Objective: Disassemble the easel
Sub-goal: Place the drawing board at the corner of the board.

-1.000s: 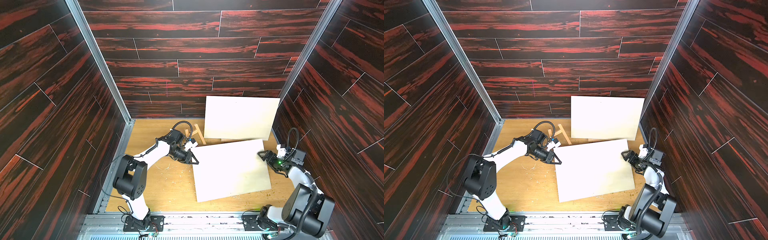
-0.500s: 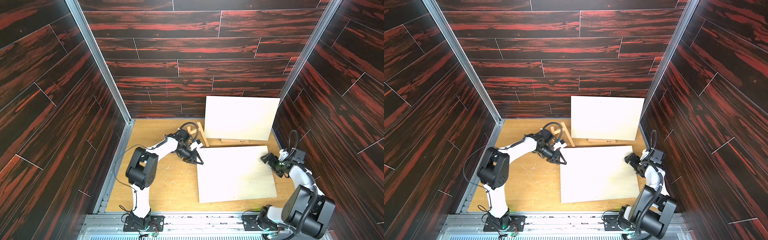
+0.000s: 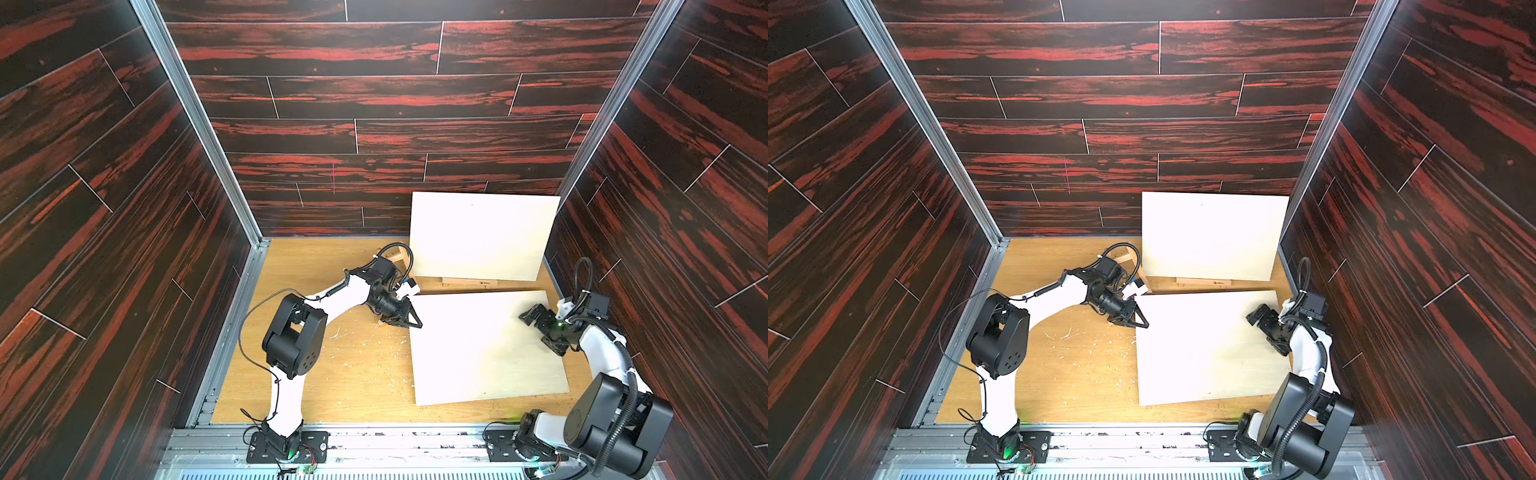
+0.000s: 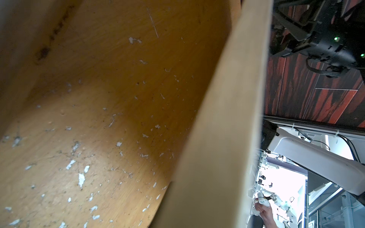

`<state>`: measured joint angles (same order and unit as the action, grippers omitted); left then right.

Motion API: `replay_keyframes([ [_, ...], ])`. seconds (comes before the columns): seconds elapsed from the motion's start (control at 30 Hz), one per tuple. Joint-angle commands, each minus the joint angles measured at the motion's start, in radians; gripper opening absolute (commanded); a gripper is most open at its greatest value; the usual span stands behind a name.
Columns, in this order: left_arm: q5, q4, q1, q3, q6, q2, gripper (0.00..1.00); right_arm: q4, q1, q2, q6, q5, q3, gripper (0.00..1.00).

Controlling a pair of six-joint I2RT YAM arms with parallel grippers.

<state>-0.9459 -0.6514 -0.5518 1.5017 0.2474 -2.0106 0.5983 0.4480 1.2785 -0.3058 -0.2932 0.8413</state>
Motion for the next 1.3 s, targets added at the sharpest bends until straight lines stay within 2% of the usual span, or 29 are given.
replay_keyframes([
  [0.0,0.377,0.008,-0.009,-0.002,0.046,-0.020,0.00,0.047,0.001,-0.057,0.004,0.014,0.042,0.99],
  [0.13,0.408,0.003,-0.018,0.019,0.064,-0.026,0.00,0.065,0.001,-0.075,0.004,0.001,0.068,0.99],
  [0.37,0.428,0.021,-0.049,0.042,0.103,-0.054,0.00,0.063,-0.013,-0.090,-0.035,-0.107,0.098,0.99],
  [0.77,0.481,0.020,-0.089,0.065,0.121,-0.092,0.00,0.032,-0.063,-0.138,-0.079,-0.178,0.067,0.99],
  [0.9,0.507,0.005,-0.089,0.087,0.120,-0.105,0.05,0.019,-0.066,-0.145,-0.081,-0.188,0.046,0.99],
  [1.03,0.516,0.014,-0.091,0.093,0.131,-0.111,0.16,0.012,-0.067,-0.146,-0.082,-0.195,0.038,0.99],
  [1.27,0.543,0.021,-0.094,0.094,0.144,-0.109,0.25,-0.001,-0.067,-0.145,-0.090,-0.207,0.036,0.99],
])
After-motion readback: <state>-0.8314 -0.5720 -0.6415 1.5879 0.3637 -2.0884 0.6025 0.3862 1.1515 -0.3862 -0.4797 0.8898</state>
